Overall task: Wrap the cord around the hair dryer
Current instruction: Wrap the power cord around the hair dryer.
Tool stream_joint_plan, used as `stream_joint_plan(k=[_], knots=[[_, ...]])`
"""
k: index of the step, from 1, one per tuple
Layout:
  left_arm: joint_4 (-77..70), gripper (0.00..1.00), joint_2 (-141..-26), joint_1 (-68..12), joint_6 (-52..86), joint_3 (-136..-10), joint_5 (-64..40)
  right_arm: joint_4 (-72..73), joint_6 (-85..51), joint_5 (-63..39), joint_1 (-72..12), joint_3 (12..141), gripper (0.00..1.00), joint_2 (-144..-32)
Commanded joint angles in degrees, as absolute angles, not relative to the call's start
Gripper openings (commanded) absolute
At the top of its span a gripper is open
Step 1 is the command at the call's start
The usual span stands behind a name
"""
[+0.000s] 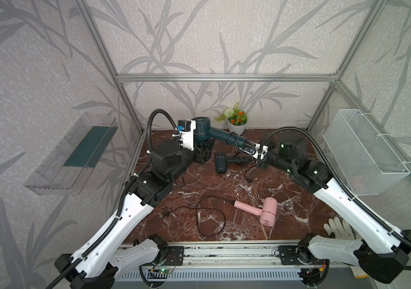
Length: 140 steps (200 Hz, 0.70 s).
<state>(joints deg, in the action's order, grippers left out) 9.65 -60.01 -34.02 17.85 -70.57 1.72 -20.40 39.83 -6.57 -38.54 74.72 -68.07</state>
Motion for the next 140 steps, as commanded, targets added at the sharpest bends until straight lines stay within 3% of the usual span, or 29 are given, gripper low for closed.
stream_joint_plan(k=[1,54,97,140], knots=[[-4.0,0.0,-60.24,-33.22,27.28,-70.88,10.58,-12.34,31.61,-12.31,-39.2,70.93,0.0,-65.66],[-3.42,0.0,-66.15,-33.13,27.75,-73.96,16.24,-13.45,33.69,-1.48,-49.35,72.38,0.0,-68.5],[-0.22,0.0,-71.26,-34.1,18.49,-75.96,23.74,-26.29,43.71,12.44,-57.67,87.16,0.0,-74.12],[15.54,0.0,-77.58,-34.38,5.4,-82.35,29.09,-43.8,54.71,24.43,-63.68,107.59,0.0,-82.48]])
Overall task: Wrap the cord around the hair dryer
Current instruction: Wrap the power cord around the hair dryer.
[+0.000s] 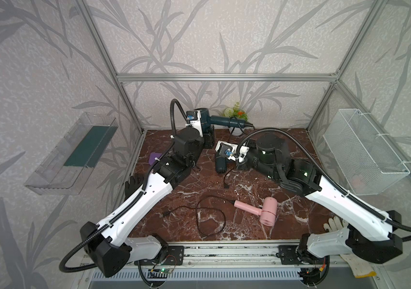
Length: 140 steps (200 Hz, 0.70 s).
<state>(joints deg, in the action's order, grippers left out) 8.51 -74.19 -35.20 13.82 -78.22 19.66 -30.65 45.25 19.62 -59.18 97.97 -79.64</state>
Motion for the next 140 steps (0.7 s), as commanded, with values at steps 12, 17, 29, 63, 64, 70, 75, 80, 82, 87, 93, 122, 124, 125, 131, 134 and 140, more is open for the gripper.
stream_joint_plan(k=[12,17,29,63,64,70,75,80,82,87,93,122,124,125,131,134,140], knots=[[18.96,0.0,-78.05,-34.54,2.3,-82.71,29.29,-48.64,57.64,27.7,-64.36,113.9,0.0,-85.27],[20.14,0.0,-77.83,-34.69,1.26,-82.64,29.08,-50.49,58.74,28.85,-64.58,116.55,0.0,-86.51],[22.8,0.0,-77.36,-34.73,-0.67,-82.23,28.77,-54.07,61.56,31.86,-64.88,122.13,0.0,-89.35],[28.77,0.0,-75.14,-34.95,-5.35,-81.18,27.52,-51.43,71.18,38.25,-65.67,123.18,0.0,-89.74],[28.88,0.0,-75.1,-35.01,-5.44,-81.19,27.42,-51.42,71.32,38.28,-65.66,123.2,0.0,-89.74],[29.72,0.0,-74.68,-35.02,-6.06,-81.18,26.95,-51.4,72.17,38.53,-65.65,123.51,0.0,-89.9],[30.64,0.0,-74.33,-35.07,-6.5,-81.21,26.34,-51.09,73.14,38.81,-65.57,123.53,0.0,-89.91],[31.39,0.0,-73.98,-35.15,-6.94,-81.25,25.67,-50.69,74.1,39.01,-65.52,123.42,0.0,-89.9],[31.73,0.0,-73.82,-35.24,-7.12,-81.22,25.29,-50.51,74.49,39.04,-65.49,123.36,0.0,-89.91],[32.45,0.0,-73.35,-35.24,-7.56,-81.29,24.39,-50.14,75.24,39.07,-65.34,123.16,0.0,-89.83],[33.17,0.0,-72.73,-35.37,-7.96,-81.21,23.15,-49.72,76.15,38.86,-65.14,122.96,0.0,-89.67],[34.38,0.0,-68.03,-35.33,-9.58,-79.14,12.2,-47.77,78.66,35.0,-61.7,121.25,0.0,-88.26],[34.3,0.0,-67.74,-35.33,-9.69,-78.87,11.42,-47.58,78.73,34.52,-61.28,121.08,0.0,-88.07],[34.2,0.0,-67.45,-35.38,-9.72,-78.77,10.77,-47.48,78.78,34.27,-61.1,120.83,0.0,-87.98],[33.64,0.0,-66.04,-35.33,-9.92,-77.87,7.94,-46.8,78.76,32.58,-59.82,119.72,0.0,-87.41],[33.38,0.0,-65.32,-35.39,-9.93,-77.46,6.6,-46.36,78.75,31.63,-59.29,119.1,0.0,-86.98],[33.33,0.0,-64.17,-35.37,-9.78,-77.05,4.0,-45.69,78.54,29.47,-57.66,117.83,0.0,-86.17]])
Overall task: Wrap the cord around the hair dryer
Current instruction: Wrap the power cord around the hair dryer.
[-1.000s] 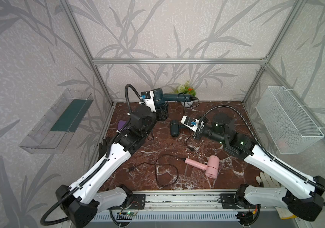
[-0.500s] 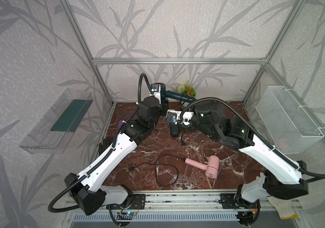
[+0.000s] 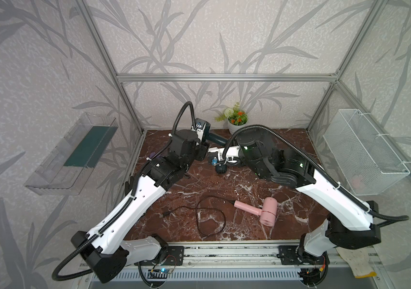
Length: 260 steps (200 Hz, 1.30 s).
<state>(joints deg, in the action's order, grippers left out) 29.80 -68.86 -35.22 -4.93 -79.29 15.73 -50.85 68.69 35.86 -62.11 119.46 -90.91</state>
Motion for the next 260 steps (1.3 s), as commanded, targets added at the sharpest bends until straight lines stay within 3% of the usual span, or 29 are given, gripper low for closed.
stream_joint_plan(k=[1,48,86,131,234,260], knots=[[33.32,0.0,-63.99,-35.35,-9.77,-77.02,3.58,-45.61,78.43,29.1,-57.31,117.67,0.0,-86.06],[37.14,0.0,-60.15,-35.33,-7.86,-78.46,-8.69,-42.26,71.26,12.52,-47.88,109.04,0.0,-82.21],[27.36,0.0,-57.02,-35.08,0.02,-74.32,-2.72,-37.08,62.77,0.22,-41.43,100.09,0.0,-78.97],[25.31,0.0,-61.24,-35.06,2.76,-75.06,-0.5,-33.78,59.11,-4.22,-39.75,95.72,0.0,-77.52],[21.85,0.0,-63.54,-34.57,5.77,-77.68,1.27,-26.86,54.47,-7.12,-35.06,88.74,0.59,-72.6],[21.7,0.0,-63.54,-34.27,6.57,-78.26,0.64,-26.79,51.18,-10.86,-32.0,86.92,0.65,-70.65]])
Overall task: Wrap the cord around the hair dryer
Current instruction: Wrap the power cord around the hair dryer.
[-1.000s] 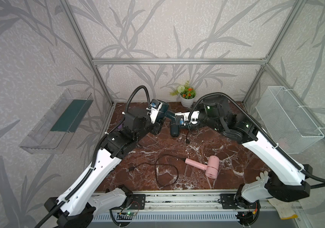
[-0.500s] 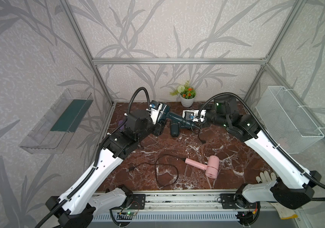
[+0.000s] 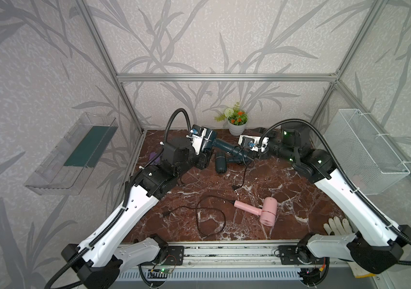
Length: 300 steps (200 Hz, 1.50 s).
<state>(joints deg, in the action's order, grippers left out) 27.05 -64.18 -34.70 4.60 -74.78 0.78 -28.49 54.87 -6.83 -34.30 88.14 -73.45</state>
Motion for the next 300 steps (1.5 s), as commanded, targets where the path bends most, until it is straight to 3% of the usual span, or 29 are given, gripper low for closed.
stream_joint_plan(k=[1,71,196,266,280,300], knots=[[21.66,0.0,-63.54,-34.28,6.62,-78.33,0.63,-26.8,51.12,-10.97,-31.95,86.84,0.65,-70.61],[19.96,0.0,-62.27,-33.6,9.33,-79.86,-0.85,-24.81,42.67,-17.6,-29.06,78.01,0.65,-69.13],[13.8,0.0,-62.28,-31.31,15.5,-82.71,-1.57,1.99,17.43,-26.6,-24.38,49.57,0.66,-63.07],[13.42,0.0,-62.78,-31.13,16.98,-83.32,-2.19,10.37,12.08,-27.71,-24.52,46.7,0.65,-66.62],[13.33,0.0,-62.72,-31.14,17.39,-83.52,-1.91,10.01,12.43,-26.71,-24.4,46.49,0.56,-66.88],[12.74,0.0,-62.67,-30.94,18.14,-83.54,-1.5,9.3,12.11,-25.78,-24.44,46.79,0.19,-66.8]])
